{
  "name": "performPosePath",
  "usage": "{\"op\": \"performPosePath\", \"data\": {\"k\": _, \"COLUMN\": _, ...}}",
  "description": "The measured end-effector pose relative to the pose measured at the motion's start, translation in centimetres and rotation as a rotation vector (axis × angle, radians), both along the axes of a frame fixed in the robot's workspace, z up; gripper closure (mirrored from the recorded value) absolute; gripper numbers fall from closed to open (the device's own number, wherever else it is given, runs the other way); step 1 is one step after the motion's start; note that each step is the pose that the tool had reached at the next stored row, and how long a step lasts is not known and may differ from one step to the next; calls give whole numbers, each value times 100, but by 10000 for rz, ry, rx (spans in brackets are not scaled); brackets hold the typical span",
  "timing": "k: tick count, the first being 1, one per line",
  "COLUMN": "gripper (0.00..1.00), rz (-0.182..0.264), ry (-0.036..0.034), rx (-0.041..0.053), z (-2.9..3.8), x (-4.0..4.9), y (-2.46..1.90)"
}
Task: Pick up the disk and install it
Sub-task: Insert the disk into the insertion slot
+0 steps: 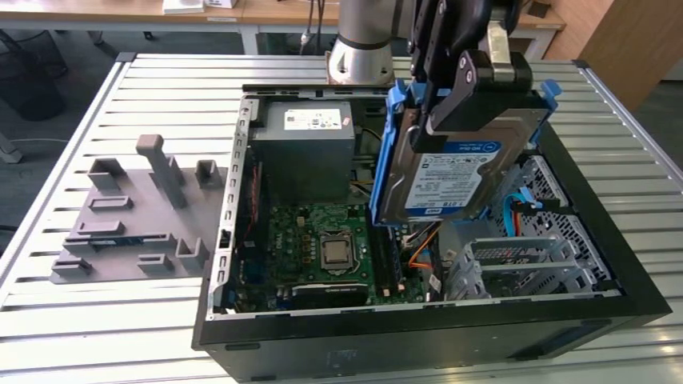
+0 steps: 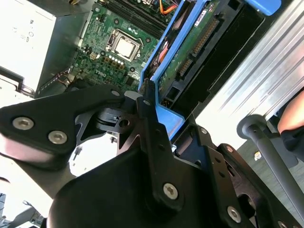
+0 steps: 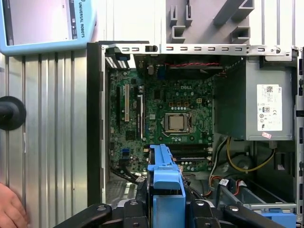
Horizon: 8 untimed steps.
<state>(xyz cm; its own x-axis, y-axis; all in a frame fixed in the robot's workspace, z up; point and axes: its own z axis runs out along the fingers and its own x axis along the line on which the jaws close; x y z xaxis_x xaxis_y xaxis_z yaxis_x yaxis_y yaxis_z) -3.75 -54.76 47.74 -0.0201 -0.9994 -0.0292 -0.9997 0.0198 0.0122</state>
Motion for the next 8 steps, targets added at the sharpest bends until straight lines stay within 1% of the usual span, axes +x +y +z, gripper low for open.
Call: {"op": "performPosePath", "data": {"k": 8, "gripper": 64, "rz": 0, "ry": 0, "rx": 0, "z": 0, "x": 0, "y": 16}}
